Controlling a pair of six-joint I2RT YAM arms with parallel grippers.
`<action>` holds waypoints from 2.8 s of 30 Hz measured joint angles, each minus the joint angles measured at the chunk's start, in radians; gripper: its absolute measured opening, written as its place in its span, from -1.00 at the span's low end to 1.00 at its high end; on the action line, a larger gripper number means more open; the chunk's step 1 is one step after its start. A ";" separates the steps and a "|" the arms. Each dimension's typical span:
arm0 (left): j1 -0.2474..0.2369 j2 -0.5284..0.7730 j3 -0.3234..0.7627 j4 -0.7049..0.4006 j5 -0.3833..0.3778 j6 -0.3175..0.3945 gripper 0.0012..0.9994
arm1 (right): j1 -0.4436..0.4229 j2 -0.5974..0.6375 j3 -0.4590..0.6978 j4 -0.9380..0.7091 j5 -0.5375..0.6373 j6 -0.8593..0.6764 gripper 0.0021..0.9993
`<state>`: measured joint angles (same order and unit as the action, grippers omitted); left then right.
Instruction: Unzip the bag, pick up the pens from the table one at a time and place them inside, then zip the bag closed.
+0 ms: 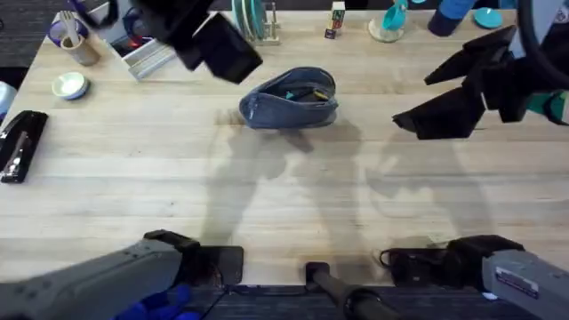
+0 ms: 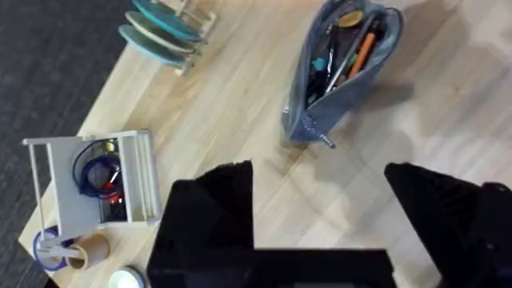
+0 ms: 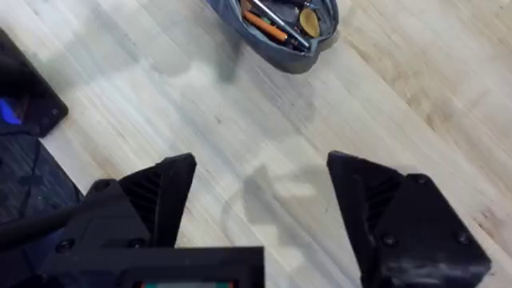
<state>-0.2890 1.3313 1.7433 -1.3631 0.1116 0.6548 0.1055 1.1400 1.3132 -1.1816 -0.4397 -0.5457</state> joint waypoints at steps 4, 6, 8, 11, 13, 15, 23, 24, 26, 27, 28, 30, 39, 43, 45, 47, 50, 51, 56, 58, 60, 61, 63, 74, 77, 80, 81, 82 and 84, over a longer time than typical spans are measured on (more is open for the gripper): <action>0.040 -0.104 -0.140 0.090 0.009 0.004 0.98 | 0.000 0.000 0.000 0.000 0.000 0.000 1.00; 0.066 -0.149 -0.205 0.128 0.023 0.009 0.98 | 0.000 0.000 0.000 0.000 0.000 0.000 1.00; 0.093 -0.187 -0.263 0.153 0.041 0.019 0.98 | 0.000 0.000 0.000 0.000 0.000 0.000 1.00; 0.138 -0.232 -0.341 0.188 0.089 0.032 0.98 | 0.000 0.000 0.000 0.000 0.000 0.000 1.00; 0.169 -0.254 -0.383 0.220 0.128 0.048 0.98 | 0.000 0.000 0.000 0.000 0.000 0.000 1.00; 0.202 -0.273 -0.424 0.259 0.168 0.059 0.98 | 0.000 0.000 0.000 0.000 0.000 0.000 1.00; 0.350 -0.296 -0.570 0.426 0.333 0.094 0.98 | 0.000 0.000 0.000 0.000 0.000 0.000 1.00; 0.372 -0.297 -0.591 0.453 0.356 0.097 0.98 | 0.000 0.000 0.000 0.000 0.000 0.000 1.00; 0.413 -0.296 -0.630 0.504 0.396 0.100 0.98 | 0.000 0.000 0.000 0.000 0.000 0.000 1.00; 0.437 -0.296 -0.653 0.531 0.419 0.101 0.98 | 0.000 0.000 0.000 0.000 0.000 0.000 1.00; 0.456 -0.296 -0.671 0.552 0.438 0.102 0.98 | 0.000 0.000 0.000 0.000 0.000 0.000 1.00; 0.499 -0.296 -0.710 0.598 0.482 0.102 0.98 | 0.000 0.000 0.000 0.000 0.000 0.000 1.00; 0.616 -0.163 -0.778 0.753 0.675 0.127 0.98 | 0.000 0.000 0.000 0.000 0.000 0.000 1.00; 0.639 -0.067 -0.778 0.796 0.755 0.166 0.98 | 0.000 0.000 0.000 0.000 0.000 0.000 1.00; 0.651 -0.025 -0.778 0.809 0.798 0.194 0.98 | 0.000 0.000 0.000 0.000 0.000 0.000 1.00; 0.664 0.007 -0.779 0.815 0.840 0.227 0.98 | 0.000 0.000 0.000 0.000 0.000 0.000 1.00; 0.686 0.045 -0.780 0.824 0.905 0.280 0.98 | 0.000 0.000 0.000 0.000 0.000 0.000 1.00; 0.693 0.055 -0.780 0.825 0.923 0.297 0.98 | 0.000 0.000 0.000 0.000 0.000 0.000 1.00; 0.728 0.118 -0.780 0.828 1.023 0.390 0.98 | 0.000 0.000 0.000 0.000 0.000 0.000 1.00; 0.740 0.146 -0.780 0.829 1.056 0.422 0.98 | 0.000 0.000 0.000 0.000 0.000 0.000 1.00; 0.749 0.174 -0.780 0.829 1.095 0.453 0.98 | 0.000 0.000 0.000 0.000 0.000 0.000 1.00; 0.753 0.186 -0.780 0.829 1.115 0.468 0.98 | 0.000 0.000 0.000 0.000 0.000 0.000 1.00; 0.759 0.209 -0.780 0.829 1.149 0.495 0.98 | 0.000 0.000 0.000 0.000 0.000 0.000 1.00; 0.776 0.363 -0.780 0.829 1.266 0.562 0.97 | 0.000 0.000 0.000 0.000 0.000 0.000 1.00; 0.776 0.395 -0.780 0.827 1.282 0.565 0.97 | 0.000 0.000 0.000 0.000 0.000 0.000 1.00; 0.776 0.425 -0.780 0.806 1.288 0.568 0.97 | 0.000 0.000 0.000 0.000 0.000 0.000 1.00; 0.776 0.434 -0.780 0.799 1.288 0.568 0.97 | 0.000 0.000 0.000 0.000 0.000 0.000 1.00; 0.776 0.443 -0.780 0.790 1.288 0.568 0.97 | 0.000 0.000 0.000 0.000 0.000 0.000 1.00; 0.774 0.454 -0.780 0.777 1.288 0.569 0.97 | 0.000 0.000 0.000 0.000 0.000 0.000 1.00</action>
<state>0.4849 1.7853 0.9634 -0.5863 1.3994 1.2237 0.1055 1.1400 1.3132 -1.1816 -0.4397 -0.5457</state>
